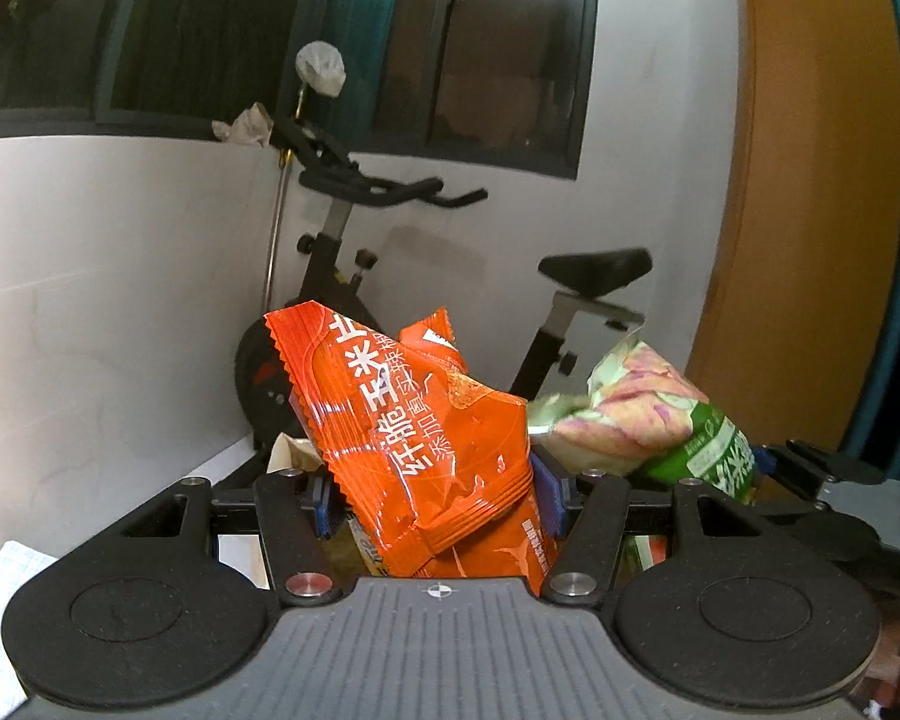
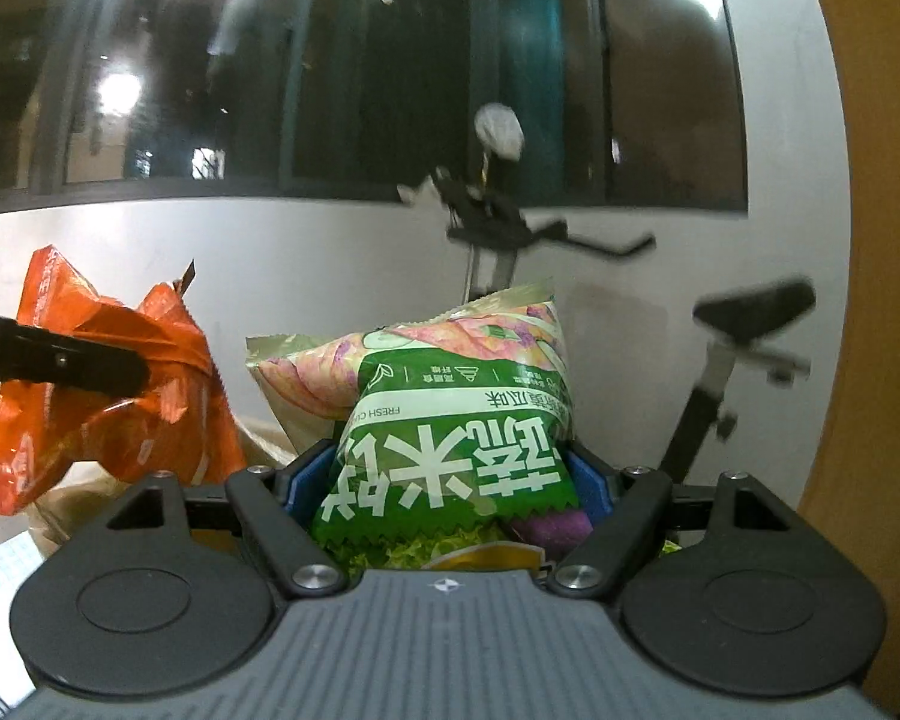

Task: Organize snacks
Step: 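Carry both bags over the box and open both tools to drop them inside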

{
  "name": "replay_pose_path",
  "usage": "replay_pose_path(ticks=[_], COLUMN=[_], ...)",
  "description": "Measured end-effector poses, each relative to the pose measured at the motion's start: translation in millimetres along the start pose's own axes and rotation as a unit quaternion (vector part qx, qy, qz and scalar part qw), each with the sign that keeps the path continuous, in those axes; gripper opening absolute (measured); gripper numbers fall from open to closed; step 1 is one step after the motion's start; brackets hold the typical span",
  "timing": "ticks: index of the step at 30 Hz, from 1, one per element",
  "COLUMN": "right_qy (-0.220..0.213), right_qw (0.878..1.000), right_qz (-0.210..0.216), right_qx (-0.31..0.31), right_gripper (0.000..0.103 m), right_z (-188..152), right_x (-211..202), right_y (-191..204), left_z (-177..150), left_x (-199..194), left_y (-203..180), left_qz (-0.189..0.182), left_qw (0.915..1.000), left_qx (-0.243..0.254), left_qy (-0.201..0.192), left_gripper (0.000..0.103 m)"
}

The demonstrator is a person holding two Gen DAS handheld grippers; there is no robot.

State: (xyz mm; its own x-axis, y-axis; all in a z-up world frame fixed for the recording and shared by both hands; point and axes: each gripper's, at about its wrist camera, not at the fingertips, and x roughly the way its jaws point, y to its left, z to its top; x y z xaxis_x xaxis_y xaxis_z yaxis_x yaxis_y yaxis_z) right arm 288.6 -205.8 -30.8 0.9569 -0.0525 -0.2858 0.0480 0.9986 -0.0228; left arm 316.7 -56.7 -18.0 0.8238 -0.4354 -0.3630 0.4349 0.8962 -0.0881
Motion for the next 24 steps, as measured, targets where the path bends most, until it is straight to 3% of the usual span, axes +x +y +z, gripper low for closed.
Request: replay_pose_path(ticks=[5, 9, 10, 11, 14, 24], right_qy=[0.042, 0.056, 0.059, 0.061, 0.060, 0.049], right_qw=[0.999, 0.998, 0.998, 0.998, 0.998, 0.999], right_qz=[0.001, -0.002, -0.003, -0.003, 0.001, -0.006], right_qx=[-0.023, -0.024, -0.025, -0.022, -0.013, 0.001], right_gripper=[0.082, 0.084, 0.090, 0.096, 0.100, 0.101], right_z=[-8, -7, -5, -5, -5, -3], right_x=[10, 13, 15, 15, 14, -11], right_y=[5, 7, 7, 8, 8, 10], left_z=[-1, 0, 1, 1, 3, 5], left_x=[9, 13, 10, 7, 7, -9], left_y=[5, 18, 19, 20, 24, 31], left_qz=[0.017, 0.011, 0.011, 0.012, 0.013, 0.014], left_qw=[0.9995, 0.9986, 0.9985, 0.9986, 0.9985, 0.9984], left_qx=[0.000, -0.026, -0.027, -0.027, -0.032, -0.039], left_qy=[0.026, 0.046, 0.045, 0.043, 0.043, 0.038], left_gripper=[0.066, 0.084, 0.087, 0.088, 0.088, 0.088])
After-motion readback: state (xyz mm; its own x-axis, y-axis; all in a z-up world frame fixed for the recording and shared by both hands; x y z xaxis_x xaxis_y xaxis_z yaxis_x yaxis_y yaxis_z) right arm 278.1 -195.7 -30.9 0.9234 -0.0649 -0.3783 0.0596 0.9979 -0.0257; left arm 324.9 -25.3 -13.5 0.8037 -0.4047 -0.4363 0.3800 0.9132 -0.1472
